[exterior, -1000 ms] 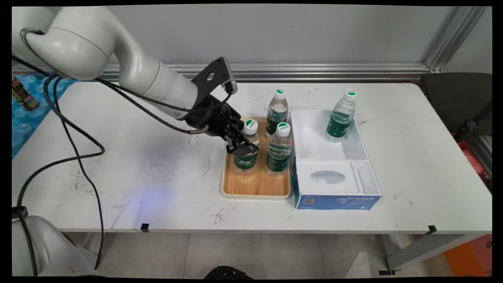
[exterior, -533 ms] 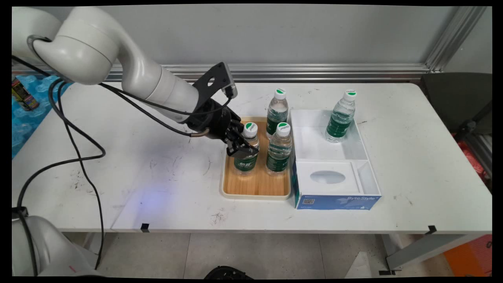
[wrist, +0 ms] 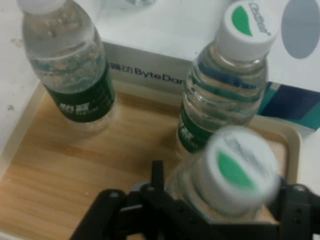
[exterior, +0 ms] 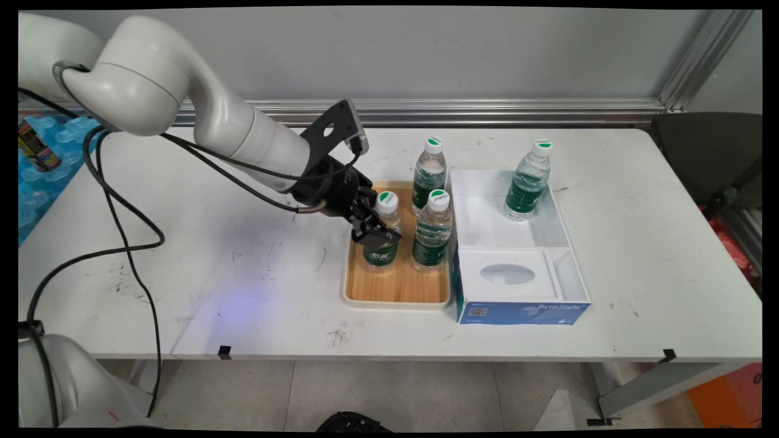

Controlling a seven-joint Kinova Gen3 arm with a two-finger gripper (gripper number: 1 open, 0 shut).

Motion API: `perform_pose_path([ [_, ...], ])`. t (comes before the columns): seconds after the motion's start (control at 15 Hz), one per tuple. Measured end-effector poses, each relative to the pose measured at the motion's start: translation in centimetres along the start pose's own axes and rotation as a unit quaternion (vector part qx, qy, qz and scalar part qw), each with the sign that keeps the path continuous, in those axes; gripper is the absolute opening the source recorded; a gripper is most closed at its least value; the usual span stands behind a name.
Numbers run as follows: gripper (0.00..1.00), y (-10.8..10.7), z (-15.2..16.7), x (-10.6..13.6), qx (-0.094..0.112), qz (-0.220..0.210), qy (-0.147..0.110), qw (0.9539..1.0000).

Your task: Place the picked object on the tray

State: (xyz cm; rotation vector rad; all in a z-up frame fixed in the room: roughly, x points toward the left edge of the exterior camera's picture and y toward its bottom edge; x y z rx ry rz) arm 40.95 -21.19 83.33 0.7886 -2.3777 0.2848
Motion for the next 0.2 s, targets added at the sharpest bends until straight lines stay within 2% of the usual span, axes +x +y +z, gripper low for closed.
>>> perform_pose_path([
  [0.2, 1.00, -0.09, 0.08, -0.06, 0.001, -0.002, 0.000, 1.0000],
])
